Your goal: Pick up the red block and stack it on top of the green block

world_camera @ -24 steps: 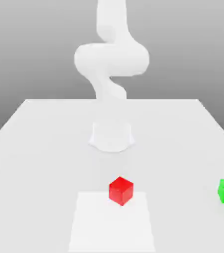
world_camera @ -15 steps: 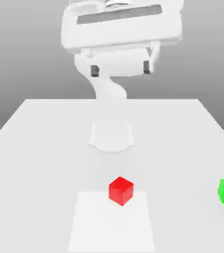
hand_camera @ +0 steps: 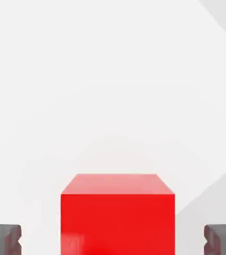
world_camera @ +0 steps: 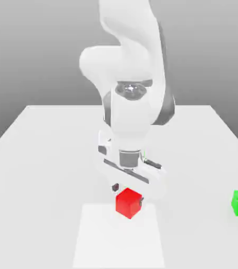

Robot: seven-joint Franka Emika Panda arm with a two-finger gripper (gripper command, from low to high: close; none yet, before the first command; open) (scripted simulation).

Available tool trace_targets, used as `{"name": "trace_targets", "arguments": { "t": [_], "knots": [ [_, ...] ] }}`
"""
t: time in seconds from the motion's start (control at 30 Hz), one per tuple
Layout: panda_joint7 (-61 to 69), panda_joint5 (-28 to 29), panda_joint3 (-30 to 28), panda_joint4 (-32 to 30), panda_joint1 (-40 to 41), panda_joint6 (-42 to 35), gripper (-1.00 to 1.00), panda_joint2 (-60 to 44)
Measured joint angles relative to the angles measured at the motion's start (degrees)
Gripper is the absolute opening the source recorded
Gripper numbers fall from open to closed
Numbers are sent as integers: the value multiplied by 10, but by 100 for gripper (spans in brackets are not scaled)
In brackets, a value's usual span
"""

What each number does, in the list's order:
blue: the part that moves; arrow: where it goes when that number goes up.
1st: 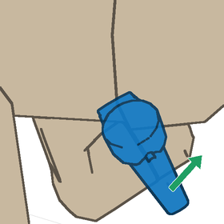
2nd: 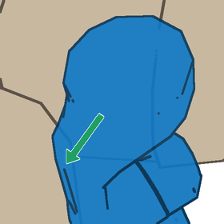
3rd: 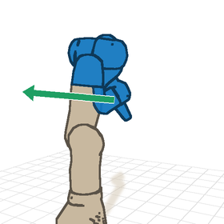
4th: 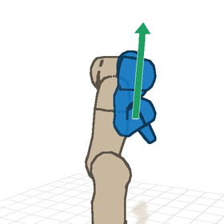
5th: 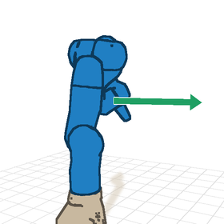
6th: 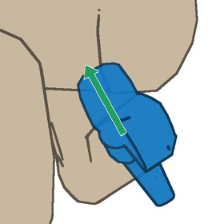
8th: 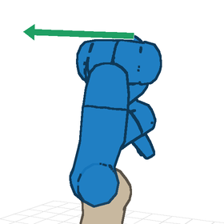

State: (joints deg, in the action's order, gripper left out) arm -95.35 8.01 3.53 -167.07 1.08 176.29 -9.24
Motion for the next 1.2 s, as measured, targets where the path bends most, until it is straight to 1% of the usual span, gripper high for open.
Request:
{"name": "trace_targets", "arguments": {
  "t": [0.23,0.33,0.43,0.5,0.6,0.67,0.9,0.97,1.07,1.1,1.2],
  "knots": [
    [-2,3,-4,0,-3,3,-100,-3],
    [31,-43,21,-8,9,-39,-100,47],
    [58,-83,22,-16,-2,-91,-100,108],
    [68,-96,19,-21,-10,-126,-100,148],
    [81,-87,56,23,-49,-164,-100,141],
    [90,-77,88,63,-102,-185,-100,123],
    [129,-46,171,208,-265,-261,-100,51],
    [119,-23,170,226,-276,-248,-100,17],
    [86,25,145,234,-296,-200,-100,-43],
    [78,36,136,236,-302,-187,100,-59],
    [78,36,136,236,-302,-187,100,-59]
  ]
}}
